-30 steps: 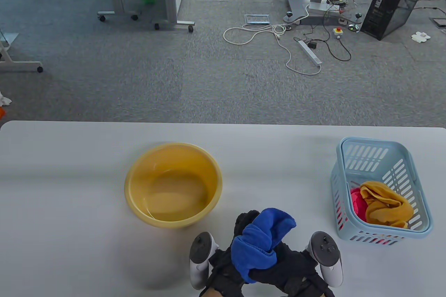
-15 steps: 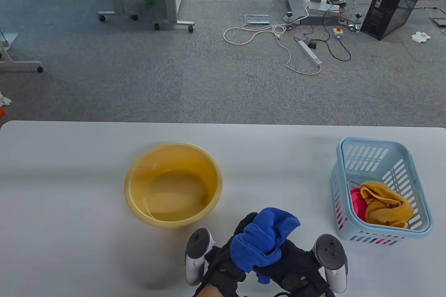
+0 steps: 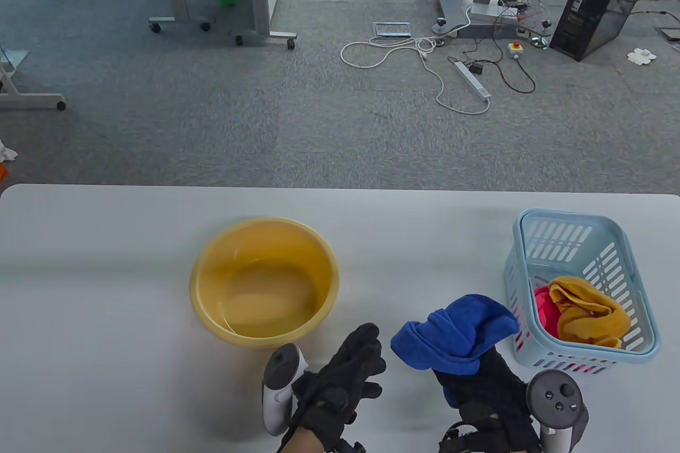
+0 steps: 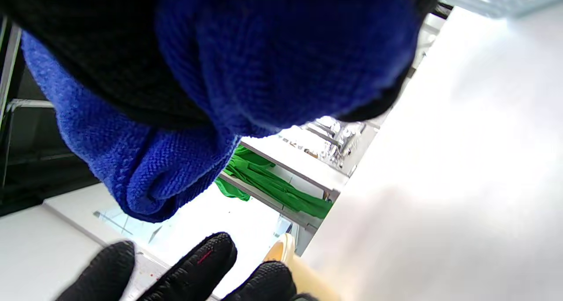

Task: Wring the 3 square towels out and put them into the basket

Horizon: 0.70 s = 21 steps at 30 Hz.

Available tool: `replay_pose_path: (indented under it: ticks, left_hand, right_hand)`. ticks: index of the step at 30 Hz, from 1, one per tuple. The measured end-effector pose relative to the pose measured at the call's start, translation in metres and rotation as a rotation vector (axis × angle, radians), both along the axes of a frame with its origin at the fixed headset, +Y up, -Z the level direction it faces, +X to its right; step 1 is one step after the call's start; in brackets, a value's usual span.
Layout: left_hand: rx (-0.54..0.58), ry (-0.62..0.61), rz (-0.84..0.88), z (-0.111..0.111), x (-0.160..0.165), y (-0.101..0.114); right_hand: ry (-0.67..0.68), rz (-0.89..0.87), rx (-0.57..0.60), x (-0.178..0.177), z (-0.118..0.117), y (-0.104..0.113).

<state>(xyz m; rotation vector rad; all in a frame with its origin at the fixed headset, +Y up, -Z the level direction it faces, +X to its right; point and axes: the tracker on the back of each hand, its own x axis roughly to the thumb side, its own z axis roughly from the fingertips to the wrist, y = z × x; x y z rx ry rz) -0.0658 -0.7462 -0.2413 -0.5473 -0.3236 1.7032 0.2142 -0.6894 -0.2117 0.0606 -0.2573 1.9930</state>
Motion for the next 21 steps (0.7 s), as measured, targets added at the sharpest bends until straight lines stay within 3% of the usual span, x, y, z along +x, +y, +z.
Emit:
replay_pose_path:
  ticks: [4,7,13,18,21]
  left_hand:
    - [-0.11,-0.06,0.057,0.007,0.005,0.005]
    - [-0.095,-0.092,0.055,0.008,0.003,0.009]
    - [-0.14,-0.25,0.264,0.011,0.007,0.018]
    - [-0.106,-0.326,0.218,0.01,0.006,0.02]
    - [-0.12,-0.248,0.129,0.011,0.007,0.016]
  right_hand:
    - [-0.011,0.289,0.145,-0.019,0.006,0.01]
    - [-0.009,0.48,0.225,-0.036,0.012,0.013]
    - [0.01,0.824,0.366,-0.072,0.026,0.019]
    - [-0.022,1.017,0.42,-0.091,0.036,0.02]
    - [-0.016,1.1,0.439,-0.101,0.039,0.015]
